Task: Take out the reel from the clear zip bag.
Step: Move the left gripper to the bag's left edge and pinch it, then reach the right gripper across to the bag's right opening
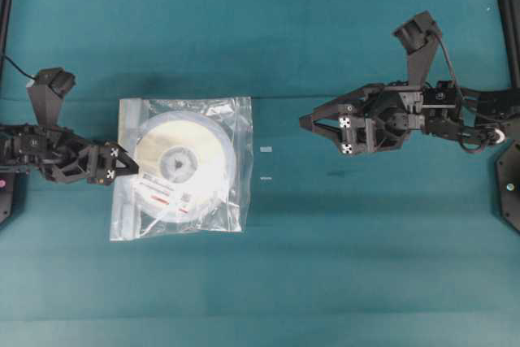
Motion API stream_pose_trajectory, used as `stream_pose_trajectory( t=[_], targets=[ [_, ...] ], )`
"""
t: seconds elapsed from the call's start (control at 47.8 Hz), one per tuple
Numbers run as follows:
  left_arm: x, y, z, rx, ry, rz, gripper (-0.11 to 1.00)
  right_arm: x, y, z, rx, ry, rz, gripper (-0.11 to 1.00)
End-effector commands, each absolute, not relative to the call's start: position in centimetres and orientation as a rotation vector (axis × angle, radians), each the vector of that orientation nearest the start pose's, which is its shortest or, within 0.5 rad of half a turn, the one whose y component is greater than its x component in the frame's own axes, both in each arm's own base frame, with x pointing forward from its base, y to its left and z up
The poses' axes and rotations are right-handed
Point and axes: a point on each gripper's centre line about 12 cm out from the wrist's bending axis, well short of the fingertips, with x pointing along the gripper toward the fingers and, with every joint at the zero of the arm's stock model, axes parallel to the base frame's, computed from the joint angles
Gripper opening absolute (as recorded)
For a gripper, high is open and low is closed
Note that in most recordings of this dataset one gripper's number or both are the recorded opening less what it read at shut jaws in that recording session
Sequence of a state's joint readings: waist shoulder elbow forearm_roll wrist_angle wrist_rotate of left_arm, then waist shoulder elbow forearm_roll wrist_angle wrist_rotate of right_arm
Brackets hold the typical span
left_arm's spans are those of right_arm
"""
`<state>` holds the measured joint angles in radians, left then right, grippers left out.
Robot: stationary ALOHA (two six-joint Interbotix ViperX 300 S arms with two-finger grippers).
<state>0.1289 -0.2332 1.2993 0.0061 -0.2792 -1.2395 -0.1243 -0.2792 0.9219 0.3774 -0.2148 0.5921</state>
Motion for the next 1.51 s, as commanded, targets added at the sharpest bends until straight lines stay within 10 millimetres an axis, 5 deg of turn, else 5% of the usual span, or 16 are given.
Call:
stream_pose_trajectory(
  t=[0.0,0.272,0.545,0.942,1.173,1.487],
  targets=[
    [21.7,2.8,8.4,-1.213,0.618,0.595,0.77,32.0,-4.8,20.8,0.958,0.293,-0.386,0.81],
    [21.6,2.9,7.8,-1.206,0.643,0.614,0.68,32.0,-4.7,20.7,0.958,0.296,-0.384,0.81],
    [21.4,2.8,7.1,-1.187,0.677,0.627,0.26,32.0,-4.6,20.7,0.956,0.298,-0.379,0.81],
    [20.9,2.8,6.8,-1.182,0.686,0.633,0.26,32.1,-4.1,20.4,0.972,0.320,-0.377,0.81],
    [21.1,2.8,7.0,-1.181,0.679,0.627,0.26,32.6,-2.6,17.7,1.074,0.422,-0.417,0.81],
    [21.5,2.9,8.2,-1.161,0.634,0.581,0.18,36.6,-0.9,14.0,1.118,0.521,-0.448,0.81]
  ],
)
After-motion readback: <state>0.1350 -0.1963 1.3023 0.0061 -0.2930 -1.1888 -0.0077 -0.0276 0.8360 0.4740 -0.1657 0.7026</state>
